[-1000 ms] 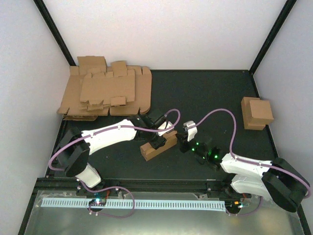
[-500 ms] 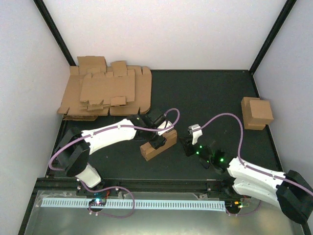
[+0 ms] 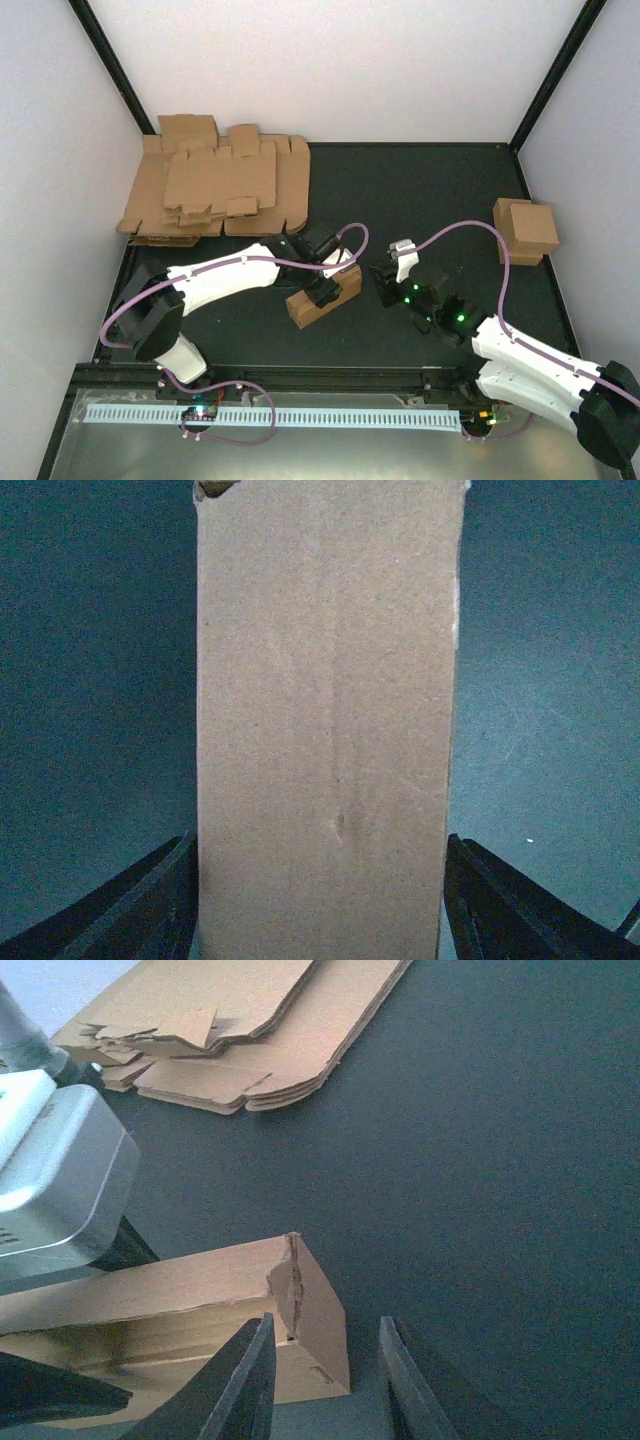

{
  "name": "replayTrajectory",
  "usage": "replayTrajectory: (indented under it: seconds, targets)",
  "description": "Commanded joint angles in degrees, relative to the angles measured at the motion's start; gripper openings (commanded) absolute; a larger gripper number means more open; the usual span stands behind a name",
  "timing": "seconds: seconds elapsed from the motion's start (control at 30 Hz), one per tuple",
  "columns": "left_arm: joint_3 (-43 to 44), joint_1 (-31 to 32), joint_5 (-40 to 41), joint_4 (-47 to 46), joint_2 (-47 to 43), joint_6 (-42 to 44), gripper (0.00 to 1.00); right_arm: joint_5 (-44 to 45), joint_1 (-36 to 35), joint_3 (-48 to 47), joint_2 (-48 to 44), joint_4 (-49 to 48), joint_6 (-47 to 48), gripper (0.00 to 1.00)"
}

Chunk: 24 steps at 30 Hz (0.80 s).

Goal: Fold the paper box

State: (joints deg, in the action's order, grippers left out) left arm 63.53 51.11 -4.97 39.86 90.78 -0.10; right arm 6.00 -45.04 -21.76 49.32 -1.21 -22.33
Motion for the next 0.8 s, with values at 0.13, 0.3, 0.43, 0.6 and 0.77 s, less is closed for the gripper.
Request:
replayTrajectory:
  seconds: [0.13,0.3,0.43,0.6,0.77]
  targets:
    - [3.0,0.6,0.1,0.6,0.0,0.3,0.74,-4.6,3.8,-2.9,-0.2,2.4,1.7,0.3]
    - [3.6,0.6,-1.0,0.4,-1.3,0.0,0.77,-8.3,5.1,-4.7,1.7,3.4,2.8,0.27]
    - [3.8,0.6,-1.3,0.0,-1.9,-0.3,0.78,-10.5,5.1,-6.1,3.8,3.0,4.0,0.28]
    - [4.2,0.7,-0.9,0.6,-1.9,-0.5,0.78,-12.0,5.1,-7.2,7.5,1.7,5.9,0.28]
    - [4.2,0.7,-0.9,-0.3,-3.5,-1.6,0.77,-14.1,5.1,-9.3,11.3,1.6,4.6,0.28]
